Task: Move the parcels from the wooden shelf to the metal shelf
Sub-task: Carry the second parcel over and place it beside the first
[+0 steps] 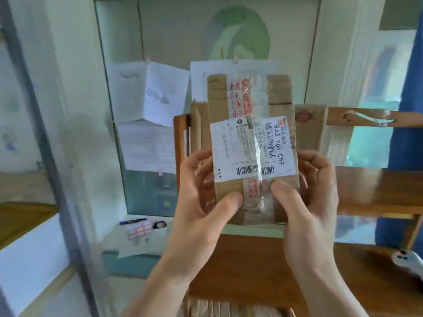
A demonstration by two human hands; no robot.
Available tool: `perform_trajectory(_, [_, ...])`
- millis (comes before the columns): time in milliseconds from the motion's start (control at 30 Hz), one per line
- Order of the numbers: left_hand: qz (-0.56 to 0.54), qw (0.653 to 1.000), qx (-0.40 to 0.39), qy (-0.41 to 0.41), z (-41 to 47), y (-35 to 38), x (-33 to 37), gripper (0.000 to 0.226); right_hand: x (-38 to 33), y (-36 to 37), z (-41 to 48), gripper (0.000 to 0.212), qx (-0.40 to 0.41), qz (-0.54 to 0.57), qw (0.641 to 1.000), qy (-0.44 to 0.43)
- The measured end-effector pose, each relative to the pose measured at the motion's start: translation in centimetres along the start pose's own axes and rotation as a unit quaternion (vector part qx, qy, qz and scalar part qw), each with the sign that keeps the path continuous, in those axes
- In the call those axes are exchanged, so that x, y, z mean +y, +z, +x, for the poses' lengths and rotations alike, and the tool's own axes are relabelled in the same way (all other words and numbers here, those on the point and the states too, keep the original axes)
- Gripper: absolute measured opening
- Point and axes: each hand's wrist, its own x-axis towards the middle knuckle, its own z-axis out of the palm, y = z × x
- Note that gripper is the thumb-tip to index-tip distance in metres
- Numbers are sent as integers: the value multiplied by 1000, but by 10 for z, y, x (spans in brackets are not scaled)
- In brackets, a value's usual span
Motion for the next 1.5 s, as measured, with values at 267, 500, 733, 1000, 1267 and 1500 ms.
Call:
perform_trajectory(267, [85, 989, 124, -10, -52, -146, 74, 65, 13, 145, -62, 41, -138, 98, 983, 70])
perform_trajectory(500, [117, 958, 261, 3, -96, -276, 121, 104, 41, 268, -100, 56, -290, 162, 938, 101])
perform_trajectory(733, [136, 907, 393, 62, -103, -406, 162, 48, 95, 403, -103, 61, -212, 295, 907, 213])
perform_trajectory(1000, [231, 840, 487, 64, -116, -510, 199, 22, 115, 539, -120, 51, -321, 358, 864, 149])
perform_trajectory(1267, [256, 843, 464, 97, -140, -584, 241, 54, 106, 607, -152, 87, -392, 271, 871, 115])
perform_trajectory(1500, [252, 867, 425, 68, -160, -651, 277, 83, 82, 670, -192, 74, -302, 238, 914, 130])
